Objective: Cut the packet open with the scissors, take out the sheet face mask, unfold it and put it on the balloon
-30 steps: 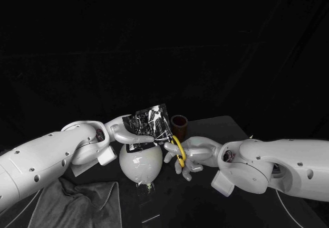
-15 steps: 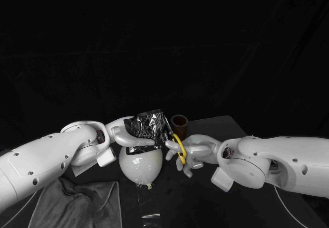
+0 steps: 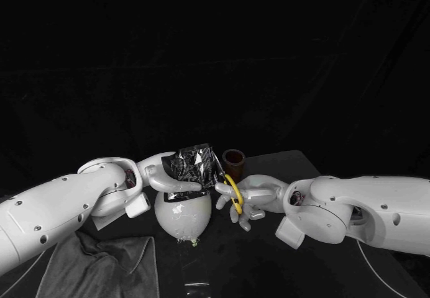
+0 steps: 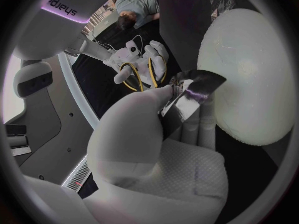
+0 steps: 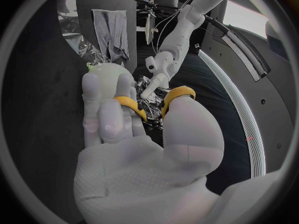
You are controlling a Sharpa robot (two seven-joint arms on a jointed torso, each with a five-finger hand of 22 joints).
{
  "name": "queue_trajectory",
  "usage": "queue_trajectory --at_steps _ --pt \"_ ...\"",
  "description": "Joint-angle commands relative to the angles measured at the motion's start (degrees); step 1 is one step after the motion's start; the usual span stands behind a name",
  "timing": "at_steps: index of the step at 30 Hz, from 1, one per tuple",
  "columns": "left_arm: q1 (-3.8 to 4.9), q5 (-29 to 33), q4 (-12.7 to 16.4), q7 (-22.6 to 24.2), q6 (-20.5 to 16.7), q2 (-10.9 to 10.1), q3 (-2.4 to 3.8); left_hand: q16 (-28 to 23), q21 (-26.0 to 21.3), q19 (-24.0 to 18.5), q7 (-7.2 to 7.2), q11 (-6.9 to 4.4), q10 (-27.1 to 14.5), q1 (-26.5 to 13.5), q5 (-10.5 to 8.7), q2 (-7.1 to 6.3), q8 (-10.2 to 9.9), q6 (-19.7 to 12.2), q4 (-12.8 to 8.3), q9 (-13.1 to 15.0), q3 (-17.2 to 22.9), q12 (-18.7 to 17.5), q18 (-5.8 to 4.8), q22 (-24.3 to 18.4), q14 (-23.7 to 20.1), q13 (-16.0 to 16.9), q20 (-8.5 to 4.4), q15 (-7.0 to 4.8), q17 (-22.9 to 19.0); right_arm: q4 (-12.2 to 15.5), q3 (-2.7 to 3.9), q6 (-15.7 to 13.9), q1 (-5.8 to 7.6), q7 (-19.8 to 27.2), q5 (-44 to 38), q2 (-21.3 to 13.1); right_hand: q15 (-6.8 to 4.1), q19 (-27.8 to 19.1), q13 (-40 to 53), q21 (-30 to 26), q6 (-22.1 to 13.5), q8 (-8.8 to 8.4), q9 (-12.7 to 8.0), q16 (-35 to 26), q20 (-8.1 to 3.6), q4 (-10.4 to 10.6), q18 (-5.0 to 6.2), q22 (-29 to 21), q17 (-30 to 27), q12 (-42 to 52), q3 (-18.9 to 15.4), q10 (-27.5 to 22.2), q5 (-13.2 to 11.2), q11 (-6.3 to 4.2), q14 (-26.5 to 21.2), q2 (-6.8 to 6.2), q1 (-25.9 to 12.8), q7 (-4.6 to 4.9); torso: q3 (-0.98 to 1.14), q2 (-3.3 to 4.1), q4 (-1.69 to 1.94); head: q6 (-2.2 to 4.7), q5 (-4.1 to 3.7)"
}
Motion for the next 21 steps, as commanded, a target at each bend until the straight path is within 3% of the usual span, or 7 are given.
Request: queue_trajectory --at_steps 1,6,12,21 --pt "-0.10 -1.1 0.4 0.6 0.9 0.1 -0.10 0.2 0.4 -0.5 0.37 -0.20 0.4 0.1 0.19 0.34 0.3 0.2 -0.4 7.4 0.1 -0.1 0.80 0.1 0.0 0.1 0.03 -0.28 0.2 0.4 0.16 0.7 0.50 1.5 -0.2 0.1 -0.20 0.1 0.0 -0.4 -6.6 -0.39 -0.1 0.0 -0.15 0.0 0.71 -0.1 0.0 0.0 0.5 3.0 -0.1 0.27 -0.1 0.80 0.1 6.08 0.02 -0.01 0.01 0.13 -0.10" --pt "-0.10 -1.5 0.5 0.6 1.0 0.2 -0.09 0.2 0.4 -0.5 0.37 -0.20 0.4 0.1 0.19 0.34 0.3 0.2 -0.4 7.4 0.1 -0.1 0.80 0.1 0.0 0.1 0.03 -0.28 0.2 0.6 0.19 0.5 2.27 2.3 -0.3 0.0 -0.21 0.1 0.1 -0.5 -6.3 -0.50 -0.2 0.1 -0.15 0.0 0.71 -0.2 0.1 -0.1 1.5 3.1 -0.2 0.25 -0.1 2.23 0.5 6.06 0.00 0.01 0.02 0.34 -0.35" --pt "-0.10 -1.6 0.5 0.6 1.1 0.3 -0.09 0.2 0.4 -0.5 0.37 -0.20 0.4 0.1 0.19 0.34 0.3 0.2 -0.4 7.4 0.1 -0.1 0.80 0.1 0.0 0.1 0.03 -0.28 0.2 0.3 0.21 0.4 3.80 2.8 -0.5 -0.1 -0.23 0.1 0.1 -0.6 -6.1 -0.48 -0.2 0.1 -0.16 -0.1 0.72 -0.3 0.1 -0.1 1.8 3.2 -0.2 0.21 -0.1 2.68 0.7 6.02 -0.03 -0.03 0.13 0.52 -0.59" --pt "-0.10 -1.8 0.5 0.6 1.3 0.2 -0.09 0.2 0.4 -0.5 0.37 -0.20 0.4 0.1 0.19 0.34 0.3 0.2 -0.4 7.4 0.1 -0.1 0.80 0.1 0.0 0.1 0.03 -0.28 0.2 -0.5 0.24 0.1 4.76 3.6 -0.6 -0.2 -0.32 0.3 0.3 -0.5 -5.4 -0.40 -0.3 0.2 -0.22 -0.1 0.69 -0.2 0.4 -0.2 2.6 3.4 -0.3 0.09 0.0 4.01 1.1 5.87 -0.02 0.01 0.02 0.62 -0.45"
